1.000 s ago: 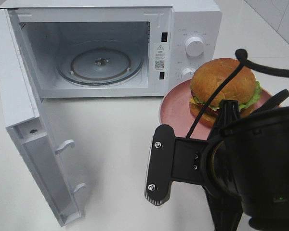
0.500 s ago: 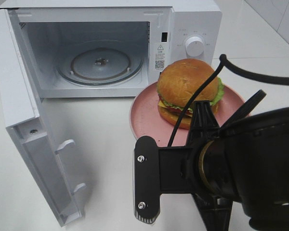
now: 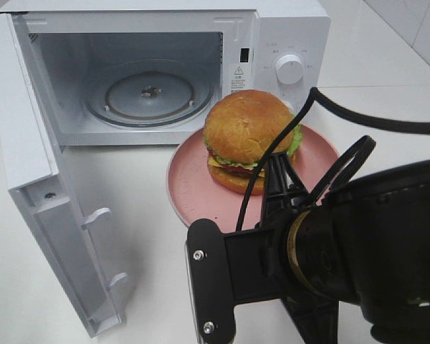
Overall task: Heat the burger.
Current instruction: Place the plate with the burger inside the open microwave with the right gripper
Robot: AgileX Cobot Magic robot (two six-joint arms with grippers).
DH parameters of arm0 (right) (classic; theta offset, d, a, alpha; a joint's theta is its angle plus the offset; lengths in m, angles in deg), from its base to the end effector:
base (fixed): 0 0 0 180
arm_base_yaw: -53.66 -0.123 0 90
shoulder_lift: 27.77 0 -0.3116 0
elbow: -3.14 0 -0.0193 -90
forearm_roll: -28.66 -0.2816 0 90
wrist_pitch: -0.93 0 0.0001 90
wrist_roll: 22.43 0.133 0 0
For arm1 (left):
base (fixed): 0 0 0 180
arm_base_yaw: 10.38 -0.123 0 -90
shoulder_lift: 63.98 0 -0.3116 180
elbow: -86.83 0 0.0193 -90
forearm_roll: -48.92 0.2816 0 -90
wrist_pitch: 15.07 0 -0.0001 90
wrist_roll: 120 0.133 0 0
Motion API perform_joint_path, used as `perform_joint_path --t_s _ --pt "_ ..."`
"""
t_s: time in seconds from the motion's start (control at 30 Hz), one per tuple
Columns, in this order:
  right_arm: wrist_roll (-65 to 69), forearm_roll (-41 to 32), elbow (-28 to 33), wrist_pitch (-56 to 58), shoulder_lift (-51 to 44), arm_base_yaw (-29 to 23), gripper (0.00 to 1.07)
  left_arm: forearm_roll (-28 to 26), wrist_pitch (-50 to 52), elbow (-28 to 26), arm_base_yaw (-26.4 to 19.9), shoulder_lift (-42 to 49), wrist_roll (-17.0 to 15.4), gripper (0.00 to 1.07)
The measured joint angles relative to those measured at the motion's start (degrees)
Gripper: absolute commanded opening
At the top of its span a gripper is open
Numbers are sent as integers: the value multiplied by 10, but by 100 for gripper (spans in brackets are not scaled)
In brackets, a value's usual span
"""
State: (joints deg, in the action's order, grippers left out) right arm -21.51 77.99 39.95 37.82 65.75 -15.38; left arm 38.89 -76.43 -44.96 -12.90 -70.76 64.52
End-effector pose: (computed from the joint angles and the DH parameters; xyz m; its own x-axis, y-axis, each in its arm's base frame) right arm 0.1616 0.2525 0.1580 0.2695 -0.9628 -0.0181 -0.7886 -0.2098 -0.5780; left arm 0.0291 -0.0191 0.2795 -0.4381 -0.0249 -0.8986 0.0913 0.9932 -0.0721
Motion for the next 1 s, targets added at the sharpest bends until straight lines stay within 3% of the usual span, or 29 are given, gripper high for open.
perform_joint_path --t_s 0.4,0.7,1.0 --pt "-74 0 0 -70 0 3 0 0 0 0 0 0 0 98" --pt "-148 -5 0 -131 0 57 0 0 0 0 0 0 0 98" --pt "-324 -92 0 -171 0 115 0 0 0 0 0 0 0 98"
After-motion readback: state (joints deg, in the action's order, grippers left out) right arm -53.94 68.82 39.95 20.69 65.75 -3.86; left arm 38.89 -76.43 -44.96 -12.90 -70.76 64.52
